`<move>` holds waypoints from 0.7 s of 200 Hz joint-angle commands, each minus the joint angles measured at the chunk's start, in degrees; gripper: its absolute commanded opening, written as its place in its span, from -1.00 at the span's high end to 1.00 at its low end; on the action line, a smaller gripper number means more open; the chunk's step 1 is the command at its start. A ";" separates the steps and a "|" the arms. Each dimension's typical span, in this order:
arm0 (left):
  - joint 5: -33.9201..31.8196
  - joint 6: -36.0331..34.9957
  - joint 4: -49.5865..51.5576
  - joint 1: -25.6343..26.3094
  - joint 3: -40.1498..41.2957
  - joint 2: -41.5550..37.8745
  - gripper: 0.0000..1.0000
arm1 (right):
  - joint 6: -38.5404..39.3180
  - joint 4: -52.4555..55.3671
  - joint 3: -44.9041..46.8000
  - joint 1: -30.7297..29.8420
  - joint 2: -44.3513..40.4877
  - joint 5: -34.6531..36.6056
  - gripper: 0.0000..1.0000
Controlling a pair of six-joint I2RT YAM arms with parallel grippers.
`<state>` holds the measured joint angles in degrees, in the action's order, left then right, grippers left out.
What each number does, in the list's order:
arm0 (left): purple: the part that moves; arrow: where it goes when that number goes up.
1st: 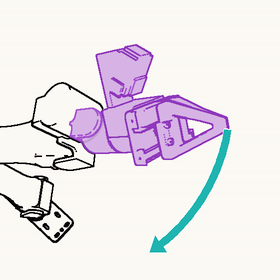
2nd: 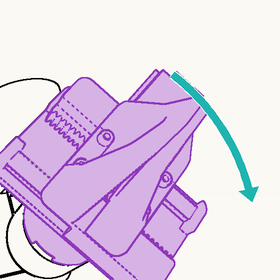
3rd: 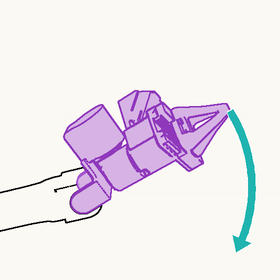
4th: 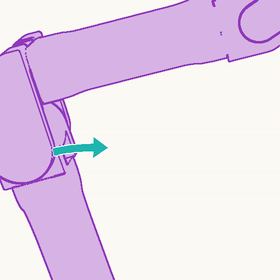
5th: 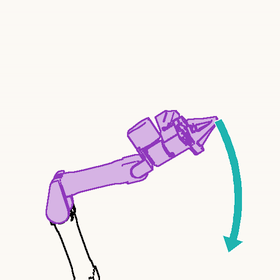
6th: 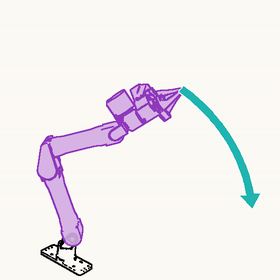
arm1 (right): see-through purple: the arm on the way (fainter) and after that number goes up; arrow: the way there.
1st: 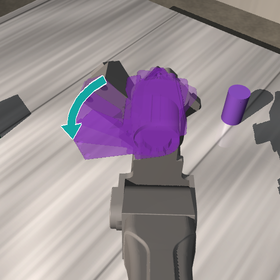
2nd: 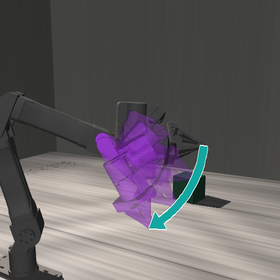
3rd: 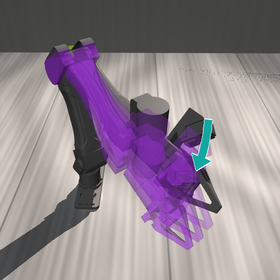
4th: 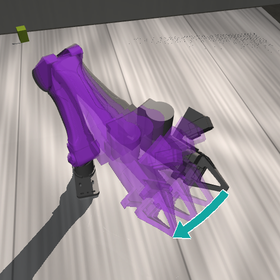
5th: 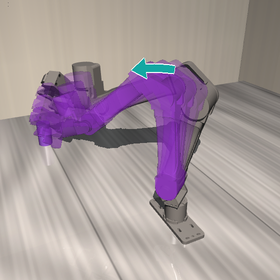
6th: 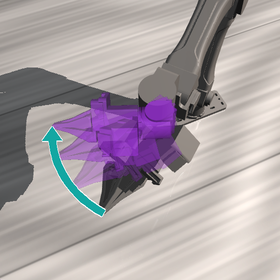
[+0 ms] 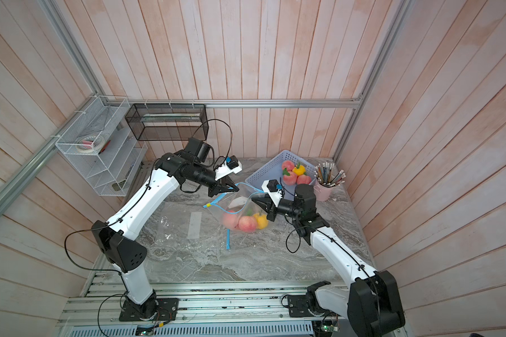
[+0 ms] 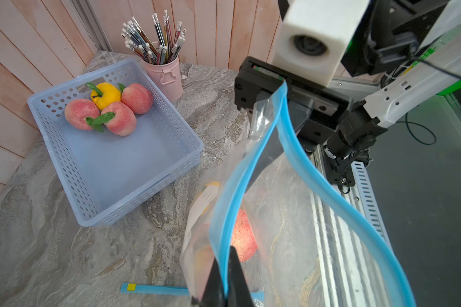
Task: Place the peach in a zip-top bag and seal the zipper
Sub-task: Adjust the zipper food storage bag at the center of the board.
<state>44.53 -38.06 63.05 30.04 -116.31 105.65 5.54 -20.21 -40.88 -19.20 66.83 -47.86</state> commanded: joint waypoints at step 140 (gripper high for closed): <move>0.15 47.24 -57.14 -11.36 32.66 -21.96 -0.96 | -20.21 -16.18 8.46 4.94 -2.84 12.65 1.00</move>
<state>41.95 1.45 21.61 20.16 -91.74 91.37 -13.52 -34.72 -31.75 -15.42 63.75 -33.06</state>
